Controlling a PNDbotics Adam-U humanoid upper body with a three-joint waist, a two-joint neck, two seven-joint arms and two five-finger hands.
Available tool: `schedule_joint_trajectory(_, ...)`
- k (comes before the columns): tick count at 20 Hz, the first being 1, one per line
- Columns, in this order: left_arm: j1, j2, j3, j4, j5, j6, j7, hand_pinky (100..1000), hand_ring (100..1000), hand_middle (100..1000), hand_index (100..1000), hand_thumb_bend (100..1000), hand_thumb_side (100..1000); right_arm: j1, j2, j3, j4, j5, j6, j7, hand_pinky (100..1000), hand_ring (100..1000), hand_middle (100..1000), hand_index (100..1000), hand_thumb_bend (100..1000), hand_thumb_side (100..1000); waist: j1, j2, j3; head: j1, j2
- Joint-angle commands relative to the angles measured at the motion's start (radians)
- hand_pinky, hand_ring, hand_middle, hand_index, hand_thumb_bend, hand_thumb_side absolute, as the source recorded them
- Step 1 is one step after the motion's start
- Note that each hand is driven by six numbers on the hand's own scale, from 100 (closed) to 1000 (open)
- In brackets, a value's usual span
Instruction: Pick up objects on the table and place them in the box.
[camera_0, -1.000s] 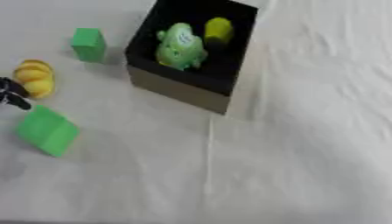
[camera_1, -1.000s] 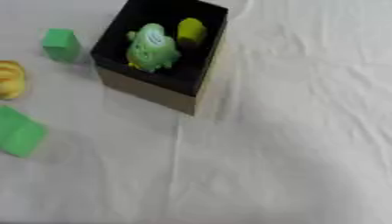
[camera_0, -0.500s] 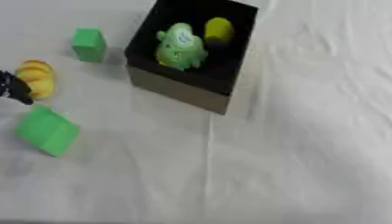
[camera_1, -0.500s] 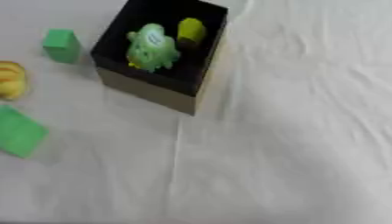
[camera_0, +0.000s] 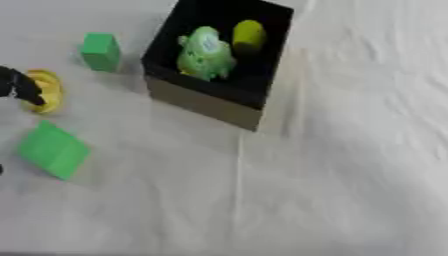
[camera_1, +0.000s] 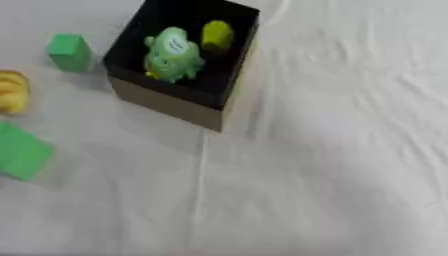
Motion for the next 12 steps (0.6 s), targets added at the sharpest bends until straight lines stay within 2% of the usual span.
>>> schedule_joint_trajectory(1,-0.026,0.01,-0.002,0.007,0.006,0.001,-0.007,847,895,843,870,641,100,-0.017,-0.017,-0.008,0.0,0.005,-0.004,0.002,904,903,777,836,151,379,0.012,-0.026,-0.001,0.002,-0.009)
schedule_joint_trajectory(12,-0.068,-0.027,-0.043,0.049,0.002,-0.005,-0.028,828,879,819,838,632,100,-0.017,-0.01,-0.007,-0.001,-0.001,-0.007,0.002,905,904,777,836,143,377,0.011,-0.025,-0.002,0.004,-0.004)
